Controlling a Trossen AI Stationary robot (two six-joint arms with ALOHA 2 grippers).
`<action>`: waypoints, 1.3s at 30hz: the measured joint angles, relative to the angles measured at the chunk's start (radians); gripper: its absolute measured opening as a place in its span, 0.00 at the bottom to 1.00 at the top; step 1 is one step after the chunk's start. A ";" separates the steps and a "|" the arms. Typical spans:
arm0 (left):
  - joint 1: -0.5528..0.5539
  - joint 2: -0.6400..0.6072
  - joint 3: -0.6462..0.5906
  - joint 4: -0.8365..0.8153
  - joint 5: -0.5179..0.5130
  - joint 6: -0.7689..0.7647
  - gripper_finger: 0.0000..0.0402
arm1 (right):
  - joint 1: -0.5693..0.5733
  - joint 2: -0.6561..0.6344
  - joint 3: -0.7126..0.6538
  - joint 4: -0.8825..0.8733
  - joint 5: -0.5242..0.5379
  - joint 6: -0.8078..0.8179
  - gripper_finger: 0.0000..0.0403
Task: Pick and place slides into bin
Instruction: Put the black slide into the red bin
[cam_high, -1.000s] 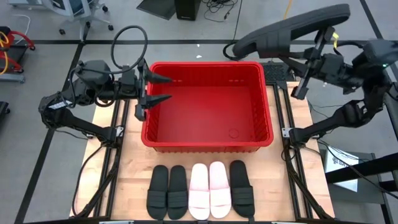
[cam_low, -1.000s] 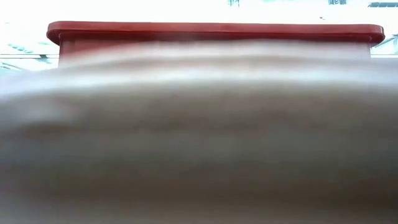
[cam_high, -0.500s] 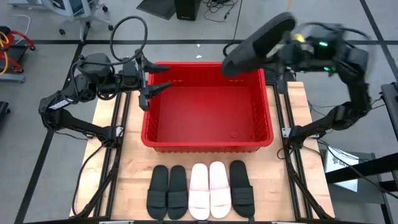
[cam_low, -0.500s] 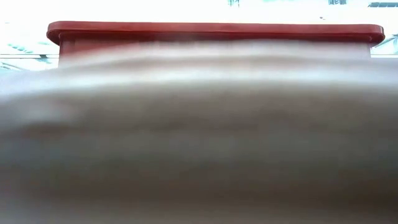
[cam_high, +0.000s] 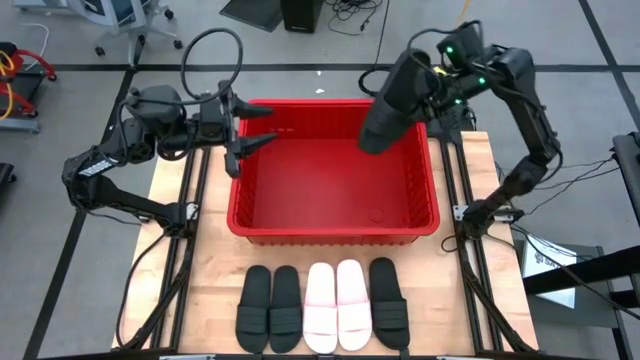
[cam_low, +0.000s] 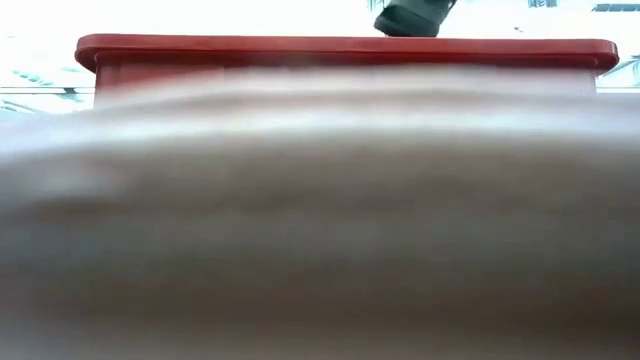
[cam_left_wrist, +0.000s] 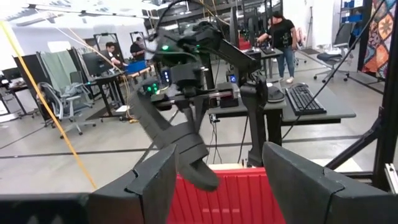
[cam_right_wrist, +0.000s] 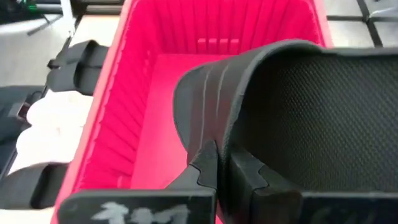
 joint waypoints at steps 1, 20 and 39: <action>0.000 0.000 0.000 -0.006 0.000 0.000 0.60 | -0.003 0.000 -0.022 0.001 -0.006 -0.012 0.00; 0.000 0.000 0.000 -0.038 0.005 -0.001 0.60 | -0.015 -0.006 -0.645 -0.009 -0.021 -0.163 0.00; 0.000 0.000 0.000 -0.038 0.005 0.000 0.60 | 0.012 -0.006 -1.008 0.104 -0.104 -0.184 0.00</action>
